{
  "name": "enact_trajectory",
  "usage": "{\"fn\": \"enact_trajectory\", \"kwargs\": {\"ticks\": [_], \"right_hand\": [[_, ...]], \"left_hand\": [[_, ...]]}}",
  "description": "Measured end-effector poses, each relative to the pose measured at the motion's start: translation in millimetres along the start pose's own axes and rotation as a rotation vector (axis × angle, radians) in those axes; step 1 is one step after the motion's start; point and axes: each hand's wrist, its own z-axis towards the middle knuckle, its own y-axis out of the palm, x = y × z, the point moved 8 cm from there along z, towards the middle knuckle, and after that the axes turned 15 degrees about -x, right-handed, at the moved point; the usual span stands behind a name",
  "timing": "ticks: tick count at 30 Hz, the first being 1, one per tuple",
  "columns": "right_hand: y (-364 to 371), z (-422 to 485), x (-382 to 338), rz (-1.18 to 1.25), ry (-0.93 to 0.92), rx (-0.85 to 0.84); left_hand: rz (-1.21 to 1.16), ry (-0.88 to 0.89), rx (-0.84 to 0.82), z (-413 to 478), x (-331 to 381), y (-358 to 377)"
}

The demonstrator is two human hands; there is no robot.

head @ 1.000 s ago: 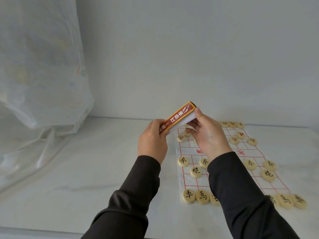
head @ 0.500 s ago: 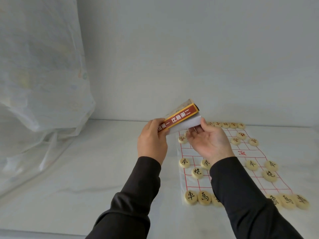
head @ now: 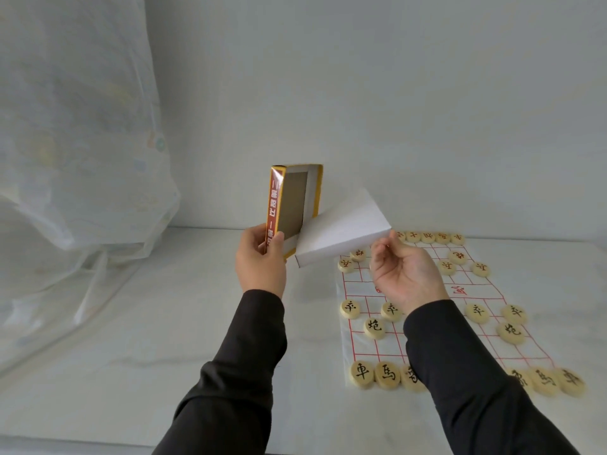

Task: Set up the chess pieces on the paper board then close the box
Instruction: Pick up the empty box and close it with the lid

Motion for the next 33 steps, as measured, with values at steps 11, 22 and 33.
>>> {"fn": "enact_trajectory", "kwargs": {"ticks": [11, 22, 33], "right_hand": [[6.4, 3.7, -3.0, -0.172, 0.006, -0.064], [0.0, 6.3, -34.8, -0.673, -0.177, 0.046], [10.8, -1.9, -47.2, -1.503, -0.229, 0.209]], "left_hand": [[-0.231, -0.234, 0.007, 2.5, -24.6, 2.8], [-0.357, -0.357, -0.254, -1.0, -25.6, 27.8], [-0.262, -0.349, -0.403, -2.0, -16.3, 38.9]]}}
